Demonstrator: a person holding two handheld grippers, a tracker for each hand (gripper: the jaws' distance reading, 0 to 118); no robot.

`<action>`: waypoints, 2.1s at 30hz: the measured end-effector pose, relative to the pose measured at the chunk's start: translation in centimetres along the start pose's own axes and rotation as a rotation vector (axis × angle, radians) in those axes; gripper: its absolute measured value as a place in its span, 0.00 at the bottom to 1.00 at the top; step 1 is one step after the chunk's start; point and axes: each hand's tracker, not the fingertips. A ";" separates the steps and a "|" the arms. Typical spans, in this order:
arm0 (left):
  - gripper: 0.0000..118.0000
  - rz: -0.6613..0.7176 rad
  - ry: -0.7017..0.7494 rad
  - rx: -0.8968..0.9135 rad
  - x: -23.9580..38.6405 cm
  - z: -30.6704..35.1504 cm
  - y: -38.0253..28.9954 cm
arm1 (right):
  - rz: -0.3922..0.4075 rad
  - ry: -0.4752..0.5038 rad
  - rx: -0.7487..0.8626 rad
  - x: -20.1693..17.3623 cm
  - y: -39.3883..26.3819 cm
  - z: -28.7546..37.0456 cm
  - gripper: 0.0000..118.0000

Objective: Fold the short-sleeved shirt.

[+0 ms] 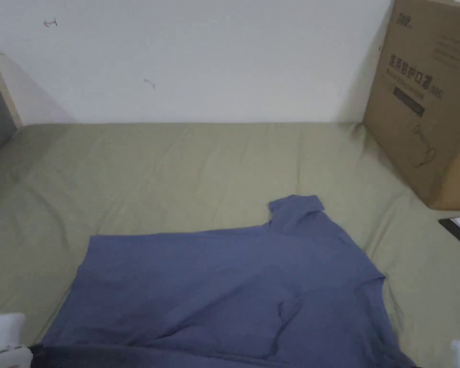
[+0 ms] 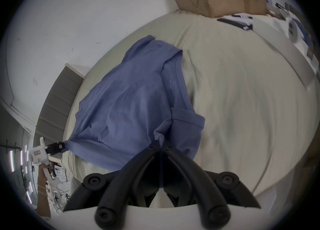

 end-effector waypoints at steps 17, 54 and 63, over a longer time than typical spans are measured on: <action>0.92 0.038 -0.036 0.049 -0.6 3.7 -4.3 | 0.132 -0.125 0.031 -0.2 -1.6 1.9 0.85; 0.81 0.031 -0.050 -0.163 2.8 -22.8 21.6 | 0.145 -0.038 -0.021 -6.8 11.2 -10.9 0.00; 0.02 0.059 -0.087 -0.141 3.4 -20.0 21.6 | 0.090 -0.023 -0.020 -5.7 15.2 -13.4 0.00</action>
